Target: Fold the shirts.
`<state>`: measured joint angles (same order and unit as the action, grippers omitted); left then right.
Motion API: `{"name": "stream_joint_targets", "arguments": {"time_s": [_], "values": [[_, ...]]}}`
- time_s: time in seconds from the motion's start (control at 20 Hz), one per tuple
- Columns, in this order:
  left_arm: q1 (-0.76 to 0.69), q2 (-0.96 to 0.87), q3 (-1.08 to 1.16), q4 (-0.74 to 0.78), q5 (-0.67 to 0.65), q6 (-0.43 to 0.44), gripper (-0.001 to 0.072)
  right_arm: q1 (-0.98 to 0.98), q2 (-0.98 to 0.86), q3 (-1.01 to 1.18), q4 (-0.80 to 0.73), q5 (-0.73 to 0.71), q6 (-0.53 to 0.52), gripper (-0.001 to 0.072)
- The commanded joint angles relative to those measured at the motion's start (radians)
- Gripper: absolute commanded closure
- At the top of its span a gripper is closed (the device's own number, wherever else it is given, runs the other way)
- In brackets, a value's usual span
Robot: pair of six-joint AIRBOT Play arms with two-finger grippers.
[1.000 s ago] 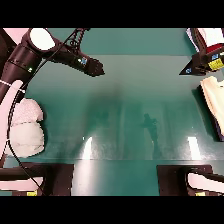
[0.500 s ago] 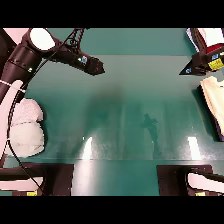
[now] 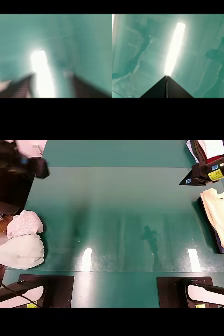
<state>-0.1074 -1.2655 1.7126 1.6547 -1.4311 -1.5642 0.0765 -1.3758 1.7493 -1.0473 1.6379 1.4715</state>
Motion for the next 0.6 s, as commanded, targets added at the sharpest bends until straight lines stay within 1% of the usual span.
{"name": "stream_joint_targets", "arguments": {"time_s": [0.0, 0.15, 0.3, 0.4, 0.55], "values": [[0.146, 0.034, -0.096, 0.197, -0.113, -0.062, -0.0013, 0.001, 0.0, 0.0, 0.0, -0.027, 0.0, 0.0695], [0.249, 0.034, -0.287, 0.197, -0.035, -0.061, -0.0013, 0.001, 0.0, 0.0, 0.0, -0.027, 0.0, 0.0695], [0.328, 0.034, -0.506, 0.197, 0.099, -0.061, -0.0013, 0.001, 0.0, 0.0, 0.0, -0.027, 0.0, 0.0696], [0.364, 0.034, -0.617, 0.197, 0.183, -0.061, -0.0013, 0.001, 0.0, 0.0, 0.0, -0.036, 0.001, 0.0696], [0.384, 0.034, -0.711, 0.195, 0.28, -0.061, -0.0013, 0.0, 0.0, 0.0, 0.0, -0.043, 0.001, 0.0695]]}}
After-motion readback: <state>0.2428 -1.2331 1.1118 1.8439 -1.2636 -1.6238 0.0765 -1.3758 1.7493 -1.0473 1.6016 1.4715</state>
